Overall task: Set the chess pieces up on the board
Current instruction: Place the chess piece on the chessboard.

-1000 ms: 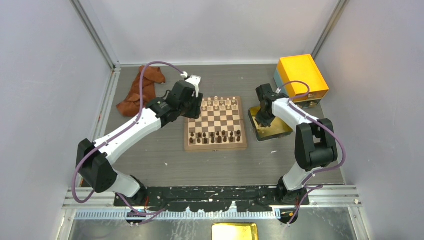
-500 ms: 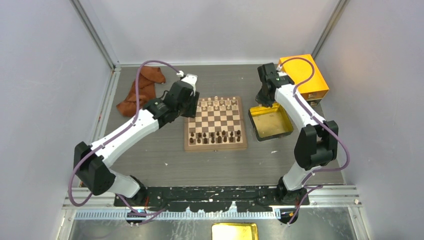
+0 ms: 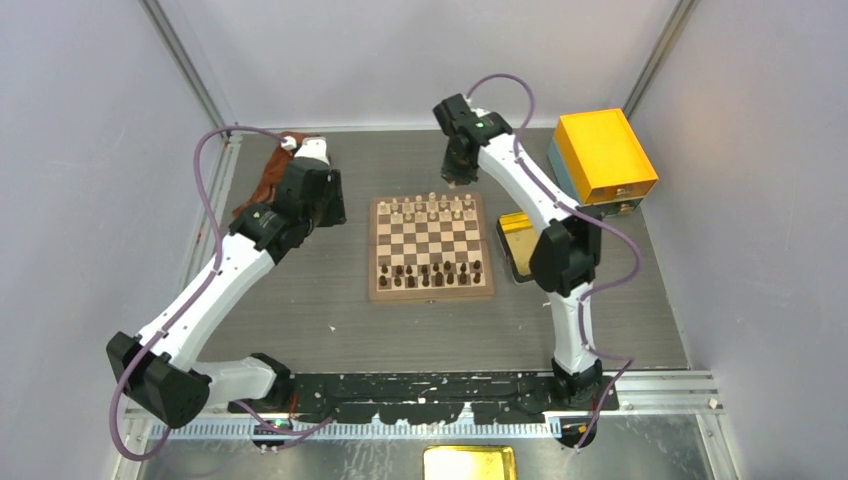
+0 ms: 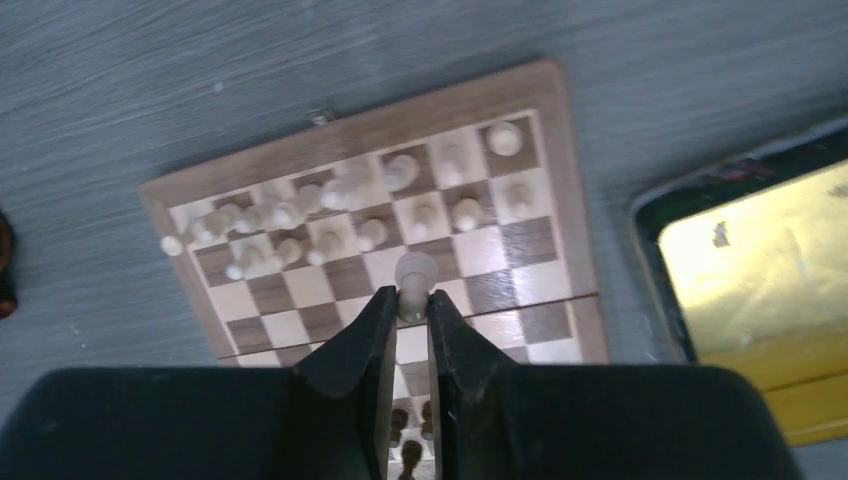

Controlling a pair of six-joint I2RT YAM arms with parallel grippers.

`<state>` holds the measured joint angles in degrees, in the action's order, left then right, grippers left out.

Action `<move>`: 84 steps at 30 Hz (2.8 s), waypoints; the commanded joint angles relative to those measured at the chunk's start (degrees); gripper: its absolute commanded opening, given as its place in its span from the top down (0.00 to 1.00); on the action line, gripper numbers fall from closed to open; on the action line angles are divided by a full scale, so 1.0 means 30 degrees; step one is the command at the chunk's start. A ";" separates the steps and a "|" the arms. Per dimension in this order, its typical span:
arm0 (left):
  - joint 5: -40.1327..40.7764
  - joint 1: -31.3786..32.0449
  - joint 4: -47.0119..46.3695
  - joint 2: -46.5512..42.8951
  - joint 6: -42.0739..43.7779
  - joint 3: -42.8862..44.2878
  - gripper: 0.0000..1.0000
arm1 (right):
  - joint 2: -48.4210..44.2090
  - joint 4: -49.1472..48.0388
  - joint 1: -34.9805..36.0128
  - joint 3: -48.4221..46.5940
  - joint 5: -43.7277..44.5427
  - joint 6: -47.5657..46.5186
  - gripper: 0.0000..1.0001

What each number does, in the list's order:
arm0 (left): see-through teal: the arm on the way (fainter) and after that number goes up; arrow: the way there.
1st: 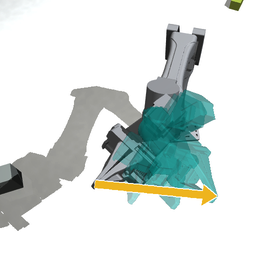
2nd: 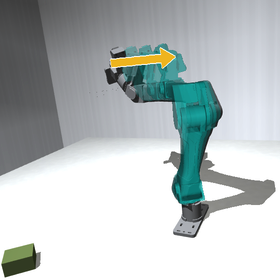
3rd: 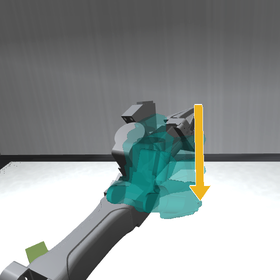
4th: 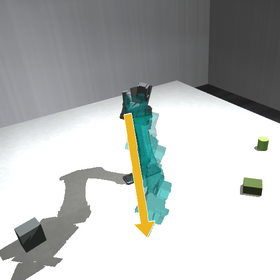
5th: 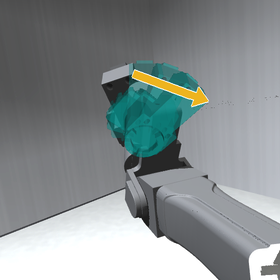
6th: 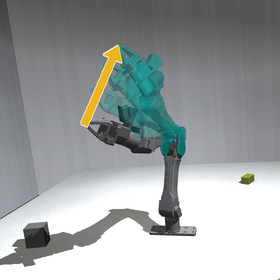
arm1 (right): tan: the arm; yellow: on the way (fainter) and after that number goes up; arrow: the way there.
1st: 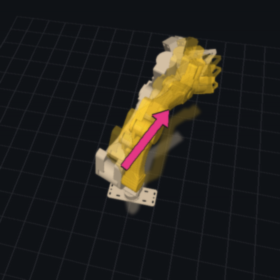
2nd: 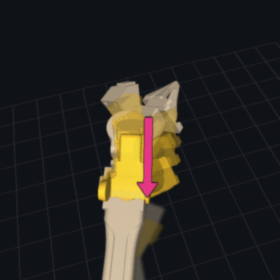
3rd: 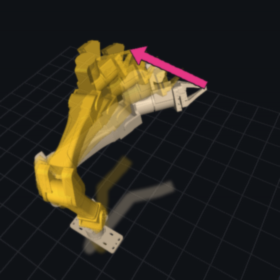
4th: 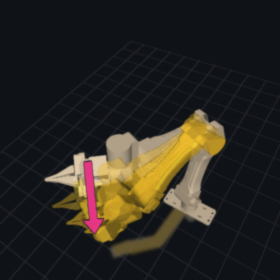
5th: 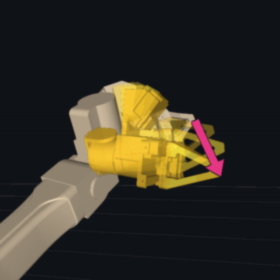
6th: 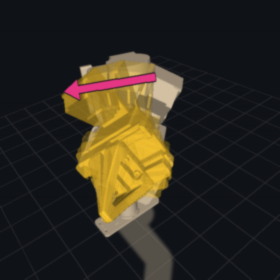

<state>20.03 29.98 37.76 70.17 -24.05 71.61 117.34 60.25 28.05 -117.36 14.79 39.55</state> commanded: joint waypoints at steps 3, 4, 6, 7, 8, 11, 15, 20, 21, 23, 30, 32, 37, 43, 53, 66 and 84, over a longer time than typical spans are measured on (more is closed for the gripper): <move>0.0697 -0.0648 0.0715 -0.0904 -0.0565 -0.0547 0.55 | 0.2932 0.3105 0.1958 -0.6241 -0.0485 -0.1115 0.99; 0.0704 -0.0687 0.0806 -0.0976 -0.0566 -0.0573 0.55 | 0.3383 0.3408 0.2221 -0.6910 -0.0484 -0.1201 0.99; 0.0758 -0.0731 0.0914 -0.1129 -0.0566 -0.0635 0.55 | 0.4212 0.3829 0.2716 -0.8028 -0.0609 -0.1328 0.99; 0.0782 -0.0756 0.0974 -0.1199 -0.0526 -0.0660 0.55 | 0.4469 0.3941 0.2916 -0.8386 -0.0749 -0.1418 0.99; 0.0814 -0.0763 0.1044 -0.1273 -0.0535 -0.0667 0.55 | 0.4681 0.3966 0.3099 -0.8592 -0.0891 -0.1473 0.99; 0.0851 -0.0764 0.1253 -0.1448 -0.0508 -0.0740 0.55 | 0.5065 0.3744 0.3706 -0.8701 -0.1403 -0.1818 0.99; 0.0797 -0.0764 0.1470 -0.1769 -0.0537 -0.0940 0.55 | 0.5567 0.3276 0.4296 -0.8863 -0.1892 -0.2147 0.99; 0.0696 -0.0764 0.1676 -0.2354 -0.0495 -0.1342 0.55 | 0.6346 0.2839 0.4901 -0.9395 -0.2487 -0.2282 0.99; 0.0679 -0.0764 0.1714 -0.2454 -0.0440 -0.1404 0.55 | 0.6508 0.2767 0.5002 -0.9465 -0.2522 -0.2288 0.99; 0.0577 -0.0764 0.1710 -0.2624 -0.0364 -0.1570 0.55 | 0.6756 0.2510 0.5156 -0.9364 -0.2645 -0.2301 0.99; 0.0500 -0.0764 0.1478 -0.2966 -0.0114 -0.2040 0.55 | 0.7621 0.1228 0.5444 -0.9227 -0.2793 -0.2170 0.99; 0.0475 -0.0764 0.1443 -0.3021 -0.0027 -0.2114 0.55 | 0.8044 0.1225 0.5464 -0.9627 -0.2945 -0.2122 0.99; 0.0325 -0.0709 0.1337 -0.3132 0.0107 -0.2265 0.55 | 0.8649 0.1060 0.5466 -0.9897 -0.3333 -0.1968 0.99; 0.0405 -0.0497 0.1293 -0.3073 0.0309 -0.2382 0.54 | 0.9191 0.1018 0.5488 -1.0196 -0.3427 -0.1906 0.98; 0.0441 0.0133 0.1046 -0.2862 0.0573 -0.2615 0.50 | 0.9783 0.0764 0.5314 -1.0770 -0.3463 -0.1862 0.92; 0.0507 0.0243 0.0886 -0.2868 0.0467 -0.2874 0.40 | 0.9989 0.0806 0.5297 -1.0365 -0.3746 -0.1779 0.87; 0.0416 0.0290 0.0656 -0.3000 0.0402 -0.2992 0.33 | 0.9411 0.0554 0.5300 -1.0307 -0.3757 -0.2046 0.62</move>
<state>21.19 30.63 42.44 62.50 -23.29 62.00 148.03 63.33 44.07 -147.02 3.86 34.11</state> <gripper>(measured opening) 0.672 0.377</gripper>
